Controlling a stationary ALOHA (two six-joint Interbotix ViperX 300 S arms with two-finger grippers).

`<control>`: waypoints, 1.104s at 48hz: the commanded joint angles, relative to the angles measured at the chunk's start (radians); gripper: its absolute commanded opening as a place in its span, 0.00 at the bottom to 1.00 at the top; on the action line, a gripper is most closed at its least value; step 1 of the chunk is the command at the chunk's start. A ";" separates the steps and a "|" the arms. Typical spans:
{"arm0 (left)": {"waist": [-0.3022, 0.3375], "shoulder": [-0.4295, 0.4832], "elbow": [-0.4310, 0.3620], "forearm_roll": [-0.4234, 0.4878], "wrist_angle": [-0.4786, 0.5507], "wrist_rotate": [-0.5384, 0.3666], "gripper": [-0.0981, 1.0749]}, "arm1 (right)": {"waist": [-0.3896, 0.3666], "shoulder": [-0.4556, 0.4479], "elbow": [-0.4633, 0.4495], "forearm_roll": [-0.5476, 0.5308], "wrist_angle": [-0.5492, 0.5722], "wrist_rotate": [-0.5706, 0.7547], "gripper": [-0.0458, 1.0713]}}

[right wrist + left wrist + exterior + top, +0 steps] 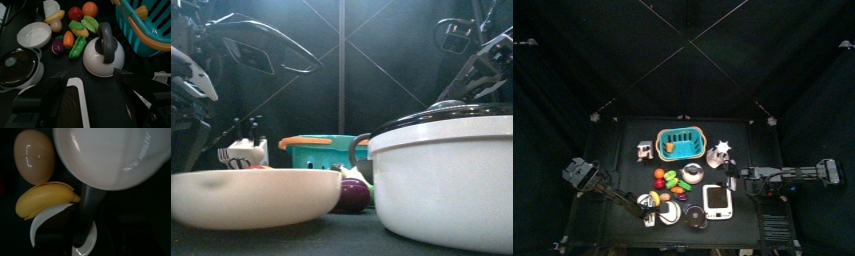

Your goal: Grab pan handle

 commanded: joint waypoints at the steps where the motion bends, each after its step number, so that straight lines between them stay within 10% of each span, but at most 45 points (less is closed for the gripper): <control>1: 0.003 -0.008 -0.018 0.002 0.000 0.000 0.64 | -0.002 0.000 -0.011 0.003 -0.008 0.000 0.95; 19: 0.003 -0.026 -0.018 0.002 0.005 -0.005 0.41 | -0.002 0.000 -0.011 0.003 -0.008 0.000 0.95; 53: 0.003 -0.135 -0.077 0.095 0.074 -0.015 0.41 | -0.002 0.000 -0.009 0.003 -0.003 0.002 0.95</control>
